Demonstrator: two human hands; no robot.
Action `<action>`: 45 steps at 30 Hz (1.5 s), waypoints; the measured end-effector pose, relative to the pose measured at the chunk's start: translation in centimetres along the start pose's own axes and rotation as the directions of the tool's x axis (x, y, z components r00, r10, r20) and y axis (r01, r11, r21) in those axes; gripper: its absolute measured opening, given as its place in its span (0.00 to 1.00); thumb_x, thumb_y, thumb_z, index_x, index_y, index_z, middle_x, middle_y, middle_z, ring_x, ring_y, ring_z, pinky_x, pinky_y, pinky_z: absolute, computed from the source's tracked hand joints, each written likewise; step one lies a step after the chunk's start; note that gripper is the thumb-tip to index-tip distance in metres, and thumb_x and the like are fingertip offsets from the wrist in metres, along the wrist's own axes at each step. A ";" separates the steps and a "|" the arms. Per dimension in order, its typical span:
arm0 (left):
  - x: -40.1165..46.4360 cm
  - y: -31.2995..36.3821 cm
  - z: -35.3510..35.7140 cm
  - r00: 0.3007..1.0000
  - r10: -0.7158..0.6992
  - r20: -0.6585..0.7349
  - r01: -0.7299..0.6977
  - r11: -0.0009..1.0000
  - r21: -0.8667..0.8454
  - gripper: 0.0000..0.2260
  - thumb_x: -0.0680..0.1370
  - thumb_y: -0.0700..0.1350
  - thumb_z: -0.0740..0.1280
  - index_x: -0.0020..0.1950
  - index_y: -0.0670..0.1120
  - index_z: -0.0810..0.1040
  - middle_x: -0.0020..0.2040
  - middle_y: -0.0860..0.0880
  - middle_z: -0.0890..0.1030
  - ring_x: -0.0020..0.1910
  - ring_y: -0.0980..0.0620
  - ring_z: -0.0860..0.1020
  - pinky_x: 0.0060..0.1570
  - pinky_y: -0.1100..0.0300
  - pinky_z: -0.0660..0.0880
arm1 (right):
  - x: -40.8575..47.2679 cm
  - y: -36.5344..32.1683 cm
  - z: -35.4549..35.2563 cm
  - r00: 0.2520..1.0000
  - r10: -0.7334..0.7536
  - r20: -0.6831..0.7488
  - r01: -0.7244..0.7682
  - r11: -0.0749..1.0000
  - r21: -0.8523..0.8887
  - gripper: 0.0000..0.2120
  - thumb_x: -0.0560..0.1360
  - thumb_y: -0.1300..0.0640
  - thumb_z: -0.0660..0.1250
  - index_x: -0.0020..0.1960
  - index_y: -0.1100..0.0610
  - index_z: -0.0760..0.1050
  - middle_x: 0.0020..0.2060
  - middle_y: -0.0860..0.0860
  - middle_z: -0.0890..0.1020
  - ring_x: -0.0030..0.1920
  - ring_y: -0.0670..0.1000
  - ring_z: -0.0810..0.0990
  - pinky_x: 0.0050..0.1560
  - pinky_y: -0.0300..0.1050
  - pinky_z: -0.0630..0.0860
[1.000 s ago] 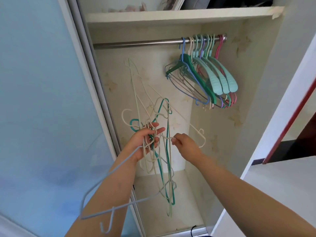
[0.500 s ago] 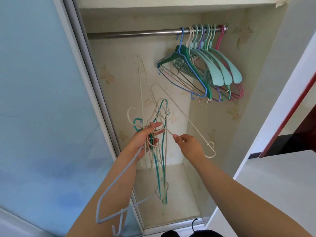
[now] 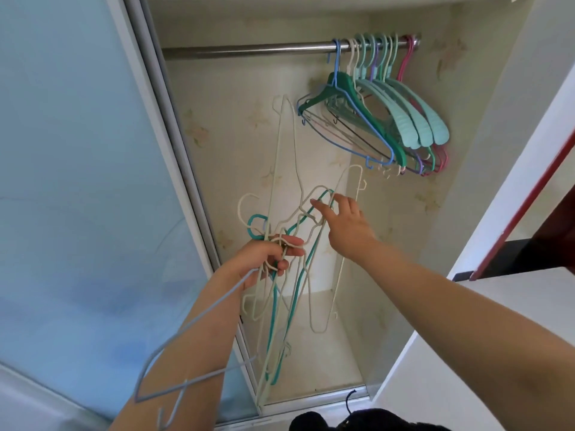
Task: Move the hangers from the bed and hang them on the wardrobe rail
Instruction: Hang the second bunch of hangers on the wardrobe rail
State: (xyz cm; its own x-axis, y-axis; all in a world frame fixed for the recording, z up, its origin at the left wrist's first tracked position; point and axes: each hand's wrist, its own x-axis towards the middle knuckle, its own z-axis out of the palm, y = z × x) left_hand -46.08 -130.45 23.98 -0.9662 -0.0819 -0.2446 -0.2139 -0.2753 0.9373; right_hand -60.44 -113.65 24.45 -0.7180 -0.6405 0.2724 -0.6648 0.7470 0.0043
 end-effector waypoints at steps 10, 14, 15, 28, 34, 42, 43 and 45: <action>0.7 -1.1 -1.7 0.954 -0.054 -0.296 0.021 0.993 -0.113 0.12 0.74 0.31 0.57 0.43 0.43 0.78 0.38 0.47 0.80 0.21 0.55 0.69 0.23 0.66 0.66 | 2.8 5.8 -2.9 0.982 0.059 0.181 0.010 0.934 -0.357 0.26 0.76 0.33 0.53 0.53 0.51 0.78 0.58 0.53 0.74 0.64 0.57 0.69 0.70 0.63 0.53; 1.4 -2.0 -2.0 0.866 -0.066 -0.496 -0.019 0.986 -0.165 0.09 0.75 0.34 0.61 0.36 0.44 0.70 0.28 0.48 0.70 0.22 0.55 0.68 0.25 0.64 0.64 | 1.2 8.5 -2.5 0.939 -0.037 0.342 0.090 0.986 -0.139 0.30 0.70 0.27 0.54 0.40 0.55 0.70 0.33 0.50 0.75 0.43 0.57 0.78 0.44 0.47 0.72; 1.6 -2.2 -2.1 0.849 -0.074 -0.523 -0.028 0.982 -0.185 0.10 0.75 0.35 0.62 0.34 0.44 0.69 0.26 0.48 0.69 0.23 0.54 0.68 0.26 0.64 0.64 | 0.5 9.2 -2.4 0.947 -0.042 0.318 0.093 0.985 -0.146 0.32 0.68 0.24 0.52 0.37 0.54 0.69 0.31 0.50 0.74 0.39 0.57 0.76 0.38 0.45 0.71; 3.3 -1.9 -1.7 0.865 -0.143 -0.481 0.021 0.968 -0.249 0.10 0.73 0.52 0.73 0.46 0.47 0.76 0.39 0.50 0.73 0.31 0.54 0.68 0.33 0.61 0.67 | -2.5 6.2 -0.9 0.937 0.074 0.341 -0.104 0.992 0.070 0.09 0.82 0.55 0.53 0.50 0.61 0.65 0.52 0.67 0.79 0.51 0.64 0.79 0.45 0.49 0.71; 3.9 0.9 -1.2 0.883 -0.113 -0.456 -0.006 0.968 -0.251 0.26 0.64 0.72 0.69 0.36 0.49 0.68 0.34 0.51 0.70 0.26 0.54 0.66 0.29 0.61 0.65 | 0.9 0.2 -6.7 0.968 0.245 0.059 -0.239 0.821 0.517 0.12 0.82 0.59 0.54 0.57 0.67 0.70 0.51 0.65 0.79 0.52 0.63 0.78 0.48 0.49 0.71; 3.7 5.1 -0.4 0.891 -0.034 -0.453 -0.108 0.953 -0.283 0.32 0.59 0.78 0.63 0.34 0.49 0.64 0.31 0.50 0.63 0.24 0.53 0.63 0.26 0.60 0.62 | 7.8 -0.9 -14.3 0.905 0.418 -0.082 -0.222 0.627 0.747 0.04 0.81 0.61 0.53 0.51 0.61 0.65 0.35 0.54 0.69 0.43 0.53 0.70 0.33 0.44 0.61; 3.6 5.4 -0.4 0.899 -0.024 -0.437 -0.113 0.952 -0.284 0.33 0.57 0.78 0.64 0.34 0.48 0.64 0.31 0.50 0.63 0.24 0.53 0.63 0.26 0.59 0.62 | 8.4 -1.0 -14.7 0.903 0.429 -0.029 -0.256 0.591 0.765 0.06 0.81 0.61 0.53 0.53 0.61 0.67 0.36 0.53 0.69 0.44 0.53 0.70 0.34 0.44 0.63; 3.3 6.0 -0.2 0.916 -0.023 -0.401 -0.109 0.947 -0.302 0.34 0.57 0.78 0.64 0.36 0.47 0.66 0.32 0.49 0.64 0.26 0.53 0.64 0.27 0.59 0.64 | 9.3 -1.1 -14.9 0.909 0.405 0.097 -0.337 0.577 0.744 0.11 0.81 0.57 0.56 0.58 0.60 0.72 0.38 0.52 0.71 0.46 0.53 0.72 0.38 0.41 0.66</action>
State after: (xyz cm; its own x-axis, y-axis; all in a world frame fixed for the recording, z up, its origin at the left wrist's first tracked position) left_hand -50.49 -132.52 28.75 -0.8222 -0.4528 -0.3448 -0.0538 -0.5413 0.8391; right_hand -63.29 -117.80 41.29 -0.9421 -0.2969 0.1560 -0.2954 0.5142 -0.8052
